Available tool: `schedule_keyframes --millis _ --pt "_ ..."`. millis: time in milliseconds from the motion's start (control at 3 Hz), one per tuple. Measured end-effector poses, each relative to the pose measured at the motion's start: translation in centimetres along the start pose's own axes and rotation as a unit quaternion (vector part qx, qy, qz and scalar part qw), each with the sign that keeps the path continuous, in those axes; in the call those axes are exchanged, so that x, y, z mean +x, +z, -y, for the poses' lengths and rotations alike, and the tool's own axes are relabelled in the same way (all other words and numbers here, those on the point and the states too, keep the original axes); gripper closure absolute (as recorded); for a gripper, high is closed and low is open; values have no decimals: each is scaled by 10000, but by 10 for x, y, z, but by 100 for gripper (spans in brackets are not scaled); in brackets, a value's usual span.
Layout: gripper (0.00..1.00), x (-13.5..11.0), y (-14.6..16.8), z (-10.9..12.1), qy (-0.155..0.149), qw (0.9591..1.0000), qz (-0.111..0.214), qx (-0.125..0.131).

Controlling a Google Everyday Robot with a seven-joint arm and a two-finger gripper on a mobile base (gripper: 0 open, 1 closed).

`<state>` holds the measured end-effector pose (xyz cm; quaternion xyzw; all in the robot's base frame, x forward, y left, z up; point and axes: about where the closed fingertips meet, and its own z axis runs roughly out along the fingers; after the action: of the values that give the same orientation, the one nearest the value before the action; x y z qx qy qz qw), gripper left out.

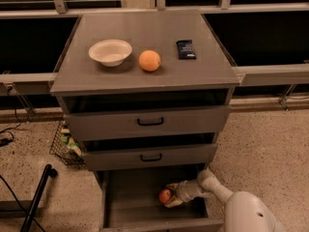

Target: Place apple into bottom drawer

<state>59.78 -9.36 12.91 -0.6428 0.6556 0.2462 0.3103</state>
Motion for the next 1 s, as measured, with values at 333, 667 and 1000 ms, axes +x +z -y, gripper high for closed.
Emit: schedule_keyframes --millis 333,667,1000 --pt "84 0 0 0 0 10000 0 -1" --pt "61 0 0 0 0 10000 0 -1" --pt "38 0 0 0 0 10000 0 -1"
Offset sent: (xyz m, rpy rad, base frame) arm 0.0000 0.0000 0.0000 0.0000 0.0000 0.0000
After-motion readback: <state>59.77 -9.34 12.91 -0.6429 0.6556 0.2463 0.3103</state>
